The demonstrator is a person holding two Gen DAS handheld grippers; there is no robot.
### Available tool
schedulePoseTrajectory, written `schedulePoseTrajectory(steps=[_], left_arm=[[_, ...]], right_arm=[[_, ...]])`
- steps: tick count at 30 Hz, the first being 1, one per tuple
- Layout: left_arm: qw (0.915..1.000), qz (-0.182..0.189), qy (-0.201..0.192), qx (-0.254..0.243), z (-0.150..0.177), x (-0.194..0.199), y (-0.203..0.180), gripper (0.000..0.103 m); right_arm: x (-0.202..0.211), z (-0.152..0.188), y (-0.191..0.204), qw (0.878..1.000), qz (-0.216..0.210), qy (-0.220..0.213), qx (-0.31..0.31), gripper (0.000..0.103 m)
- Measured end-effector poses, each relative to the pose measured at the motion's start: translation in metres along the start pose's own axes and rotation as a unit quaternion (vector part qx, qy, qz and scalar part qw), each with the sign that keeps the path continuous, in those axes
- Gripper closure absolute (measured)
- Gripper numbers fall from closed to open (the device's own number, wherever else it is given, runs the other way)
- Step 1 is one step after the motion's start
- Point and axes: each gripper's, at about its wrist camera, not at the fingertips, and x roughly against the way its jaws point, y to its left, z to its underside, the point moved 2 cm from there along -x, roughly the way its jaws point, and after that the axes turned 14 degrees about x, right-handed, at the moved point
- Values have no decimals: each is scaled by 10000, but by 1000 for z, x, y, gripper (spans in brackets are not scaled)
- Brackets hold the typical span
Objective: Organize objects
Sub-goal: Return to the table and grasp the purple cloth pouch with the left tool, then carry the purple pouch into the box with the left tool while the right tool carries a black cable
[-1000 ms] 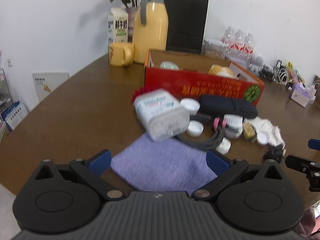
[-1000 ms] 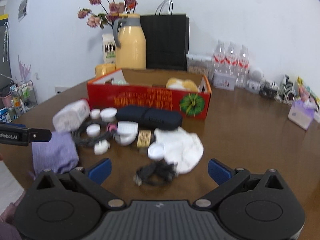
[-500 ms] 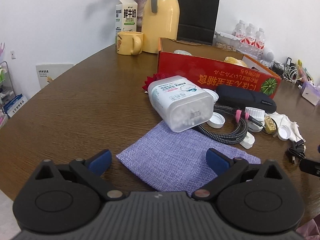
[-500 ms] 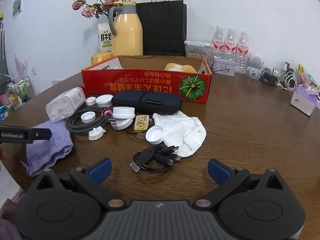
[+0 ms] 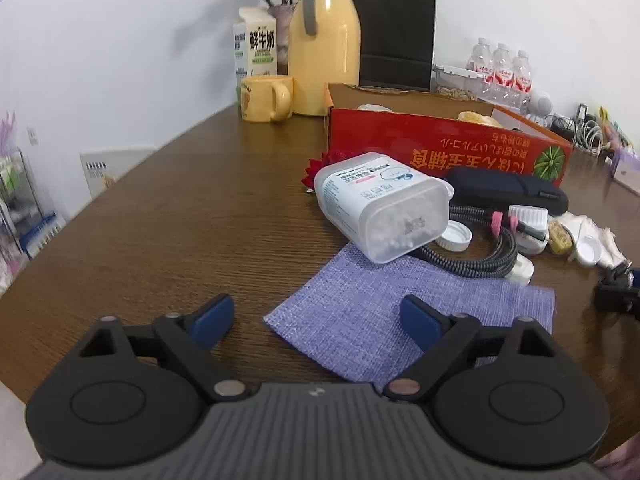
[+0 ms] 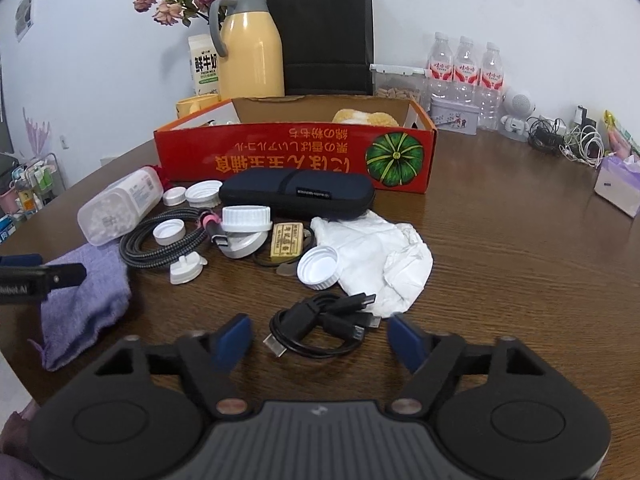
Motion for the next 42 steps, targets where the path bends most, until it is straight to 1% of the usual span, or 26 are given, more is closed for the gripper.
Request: schedulePoseTrajectory(steps=[1,2,3,4,6,7,9,10,11,14,17,24,31,36,42], left_arm=[[10000,65,-31,-36,2,2,-1,22],[9999,118,-53,-79,3,4,-3,31],[9998,160,-75,-111,4,6,-4,36],[9997,178,-101,-137,5,7,-6,39],[9992,317,-134,-204,8,10,-9,62],[9990,360,-140,-238,9,11,-11,67],[9983,469,-137,-304,12,13,-15,89],[9982,490,-136,-324,13,14,-17,92],[9981,506,-130,-326,14,15,-19,98],[9982,568,-53,-186,13,18,-19,99],[9975,708,-19,-5,7,25,-16,99],[9940,1050,-305,71,-9,54,-22,99],[9877,1394,-707,-49,-28,81,-37,99],[9830,1595,-898,-122,-45,84,-51,99],[9786,1770,-1041,-129,-66,77,-66,99]], right_arm=[[0,0,0,10000,16,-6,2,33],[0,0,0,10000,22,-12,5,36],[0,0,0,10000,41,-19,14,37],[0,0,0,10000,47,-28,26,40],[0,0,1,10000,44,-44,54,41],[1,1,1,10000,42,-56,65,41],[2,2,1,9999,33,-75,83,42],[3,2,1,9999,22,-86,93,44],[3,3,2,9999,4,-103,102,46],[6,3,3,9998,-17,-137,129,51],[9,3,3,9997,-47,-182,152,55],[24,0,3,9988,-37,-446,178,56],[37,-5,2,9976,-23,-652,215,56],[43,-15,2,9961,-16,-838,290,56],[42,-36,-2,9936,11,-1055,405,56]])
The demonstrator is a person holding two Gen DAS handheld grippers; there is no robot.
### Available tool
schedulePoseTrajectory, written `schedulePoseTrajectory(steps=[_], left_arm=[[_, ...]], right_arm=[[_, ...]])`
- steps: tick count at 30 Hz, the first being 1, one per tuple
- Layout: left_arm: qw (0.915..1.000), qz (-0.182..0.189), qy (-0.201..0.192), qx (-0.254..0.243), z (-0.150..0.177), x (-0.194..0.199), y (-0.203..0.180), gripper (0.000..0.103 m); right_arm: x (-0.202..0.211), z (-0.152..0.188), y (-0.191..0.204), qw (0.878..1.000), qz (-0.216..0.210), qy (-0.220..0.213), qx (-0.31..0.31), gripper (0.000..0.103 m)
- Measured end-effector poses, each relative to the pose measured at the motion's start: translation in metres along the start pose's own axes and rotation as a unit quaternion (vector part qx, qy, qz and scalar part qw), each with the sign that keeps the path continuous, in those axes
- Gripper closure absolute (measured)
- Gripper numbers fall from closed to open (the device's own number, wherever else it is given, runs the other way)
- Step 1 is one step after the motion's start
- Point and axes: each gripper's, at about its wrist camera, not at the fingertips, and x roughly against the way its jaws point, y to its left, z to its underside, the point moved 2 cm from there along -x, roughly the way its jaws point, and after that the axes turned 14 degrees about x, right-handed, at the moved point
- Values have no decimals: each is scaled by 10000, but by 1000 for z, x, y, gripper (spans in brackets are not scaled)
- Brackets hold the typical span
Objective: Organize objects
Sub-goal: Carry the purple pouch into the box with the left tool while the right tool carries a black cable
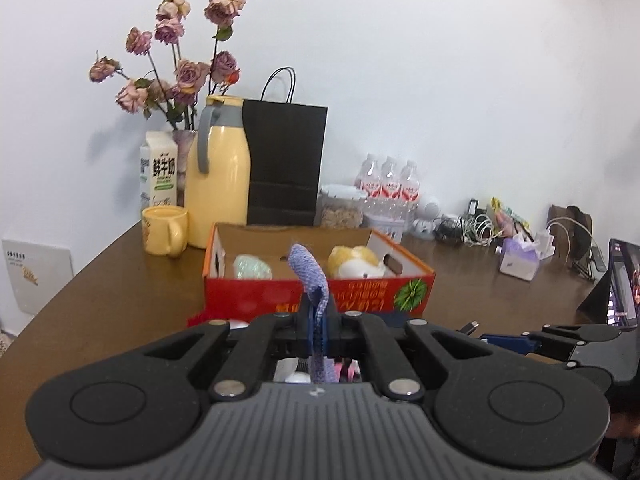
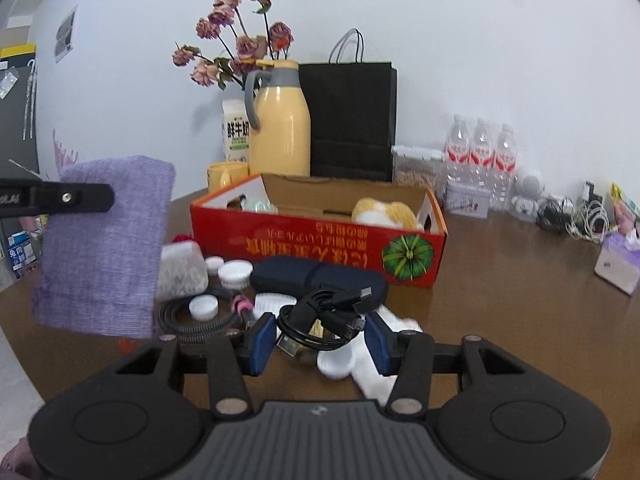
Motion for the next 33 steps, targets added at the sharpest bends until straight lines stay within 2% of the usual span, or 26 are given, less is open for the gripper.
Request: schedulePoseTrajectory(steps=[10,19,25,31,33], left_arm=[[9998,151,-121,17,-35,-52,-6,99],[9991,320,-134,229,-72,-121,-6,99],[9986,247,-33,467,-84,-174,6,99],[9979,128,-44,638,-84,-216,21,99],[9982,86,153,566,-79,-233,25,99]], right_arm=[[-39,-45,-8,9992,-34,-326,247,56],[-94,-96,-22,9976,92,-567,382,56],[-147,-114,-35,9983,97,-404,399,56],[-193,-116,-42,9996,32,-189,215,56],[-202,-111,-42,9998,38,-143,156,56]])
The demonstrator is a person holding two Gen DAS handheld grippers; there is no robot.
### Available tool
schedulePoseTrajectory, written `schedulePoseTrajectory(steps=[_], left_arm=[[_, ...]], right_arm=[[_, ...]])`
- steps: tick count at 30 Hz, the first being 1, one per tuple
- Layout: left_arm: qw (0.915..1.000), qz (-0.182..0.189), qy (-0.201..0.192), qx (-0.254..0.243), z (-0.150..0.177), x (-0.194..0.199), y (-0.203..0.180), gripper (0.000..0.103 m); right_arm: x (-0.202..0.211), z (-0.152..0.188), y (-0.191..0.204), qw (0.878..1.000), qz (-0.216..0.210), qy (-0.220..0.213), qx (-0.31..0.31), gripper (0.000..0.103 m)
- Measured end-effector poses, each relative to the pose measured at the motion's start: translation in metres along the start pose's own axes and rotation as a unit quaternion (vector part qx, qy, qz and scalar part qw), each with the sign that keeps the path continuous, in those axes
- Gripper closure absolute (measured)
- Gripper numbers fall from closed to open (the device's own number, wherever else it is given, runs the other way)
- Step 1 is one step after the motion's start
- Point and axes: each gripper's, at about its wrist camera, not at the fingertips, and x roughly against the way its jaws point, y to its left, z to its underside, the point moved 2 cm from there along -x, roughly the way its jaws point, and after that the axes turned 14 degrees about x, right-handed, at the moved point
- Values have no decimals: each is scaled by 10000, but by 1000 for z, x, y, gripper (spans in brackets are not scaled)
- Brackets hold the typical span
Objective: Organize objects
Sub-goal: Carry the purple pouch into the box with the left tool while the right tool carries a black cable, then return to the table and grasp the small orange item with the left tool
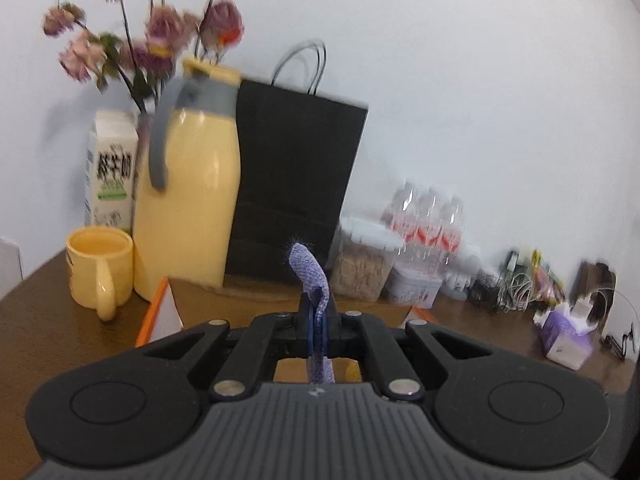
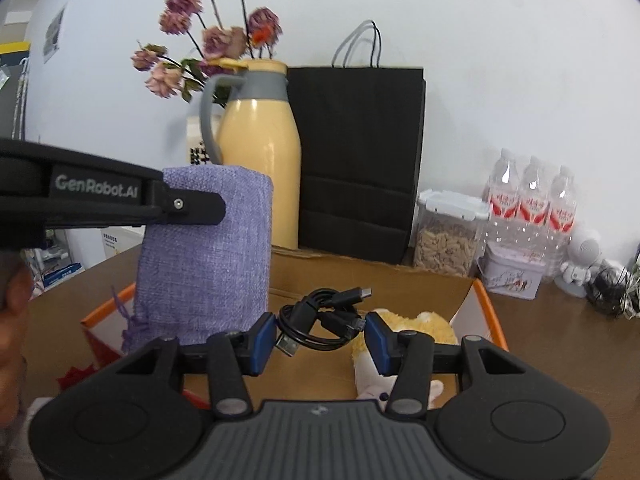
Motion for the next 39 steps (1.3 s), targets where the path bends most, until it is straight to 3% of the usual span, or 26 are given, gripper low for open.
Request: schedulePoseTrajectory(steps=[4,7,9,10,12,13,14,15,27,39], left_arm=[[9993,-215,305,-17,9,-17,9,99],[9990,-336,293,-88,11,-17,10,98],[9985,-457,241,-192,13,-15,8,91],[9979,-548,225,-249,14,-15,7,81],[9967,-726,145,-335,14,-13,6,5],[9963,-772,15,-367,14,-10,5,0],[9958,-810,-125,-410,14,-6,4,0],[9951,-852,-159,-470,14,-4,2,0],[9940,-866,-374,-551,7,10,-9,0],[9914,-912,-662,-662,-4,61,-19,0]], right_arm=[[-15,12,0,9998,-65,212,-18,56],[-21,17,1,9995,-93,311,-28,55],[-23,19,1,9994,-91,339,-10,55],[-23,20,2,9993,-83,374,2,54],[-22,21,2,9992,-44,401,-5,45],[-22,20,1,9992,0,398,-34,23],[-20,20,0,9992,61,379,-55,3],[-18,20,-1,9993,120,351,-66,0],[-2,12,-7,9995,190,231,-105,0],[59,-1,-11,9990,442,-28,83,0]])
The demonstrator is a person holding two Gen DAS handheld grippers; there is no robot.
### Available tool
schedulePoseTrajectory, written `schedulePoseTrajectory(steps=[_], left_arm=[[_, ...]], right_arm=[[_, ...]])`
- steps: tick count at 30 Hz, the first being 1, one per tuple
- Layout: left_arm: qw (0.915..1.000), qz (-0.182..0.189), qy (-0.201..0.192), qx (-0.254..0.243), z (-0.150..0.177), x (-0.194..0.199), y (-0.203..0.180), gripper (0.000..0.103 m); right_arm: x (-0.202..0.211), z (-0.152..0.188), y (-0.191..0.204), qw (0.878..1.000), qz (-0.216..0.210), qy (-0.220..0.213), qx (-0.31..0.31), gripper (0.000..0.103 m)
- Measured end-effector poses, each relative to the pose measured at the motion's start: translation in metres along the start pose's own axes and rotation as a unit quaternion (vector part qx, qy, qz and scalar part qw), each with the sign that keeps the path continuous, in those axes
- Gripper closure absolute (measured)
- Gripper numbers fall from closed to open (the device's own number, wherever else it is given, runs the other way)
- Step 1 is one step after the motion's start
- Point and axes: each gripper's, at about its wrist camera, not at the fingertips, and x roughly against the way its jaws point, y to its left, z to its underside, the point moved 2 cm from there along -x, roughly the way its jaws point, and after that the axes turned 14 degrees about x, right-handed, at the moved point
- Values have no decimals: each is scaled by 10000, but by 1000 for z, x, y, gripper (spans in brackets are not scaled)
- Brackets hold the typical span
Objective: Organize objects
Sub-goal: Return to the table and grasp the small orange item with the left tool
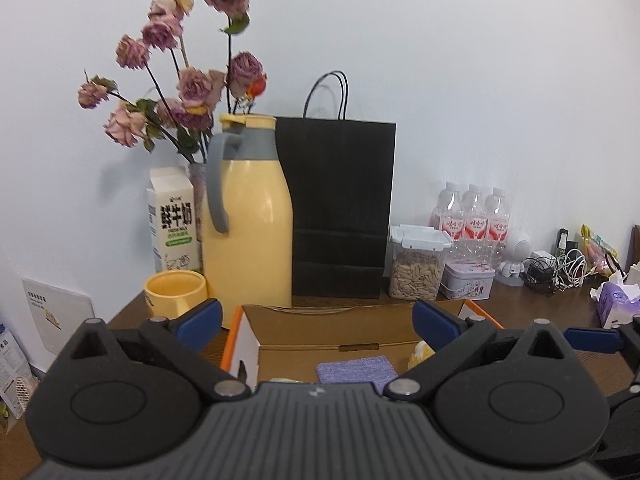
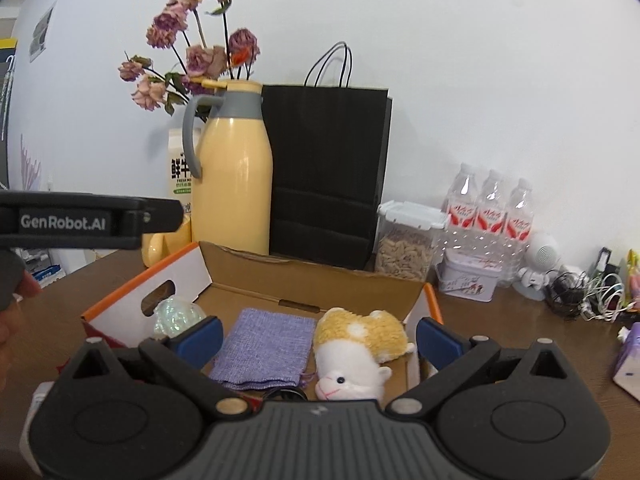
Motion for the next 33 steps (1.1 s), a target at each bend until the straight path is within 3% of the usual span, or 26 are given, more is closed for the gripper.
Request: schedulePoseTrajectory(steps=[9,18,28,33], left_arm=[[9998,43,-66,-160,7,55,7,0],[9992,-12,227,-337,44,108,24,0],[9942,-161,975,-429,106,134,46,0],[9863,-387,1584,-238,137,138,59,0]], right_arm=[[58,18,0,9999,70,-79,18,0],[105,52,13,9999,-52,107,8,0],[123,103,29,9975,-266,646,-134,0],[126,128,36,9940,-376,985,-278,0]])
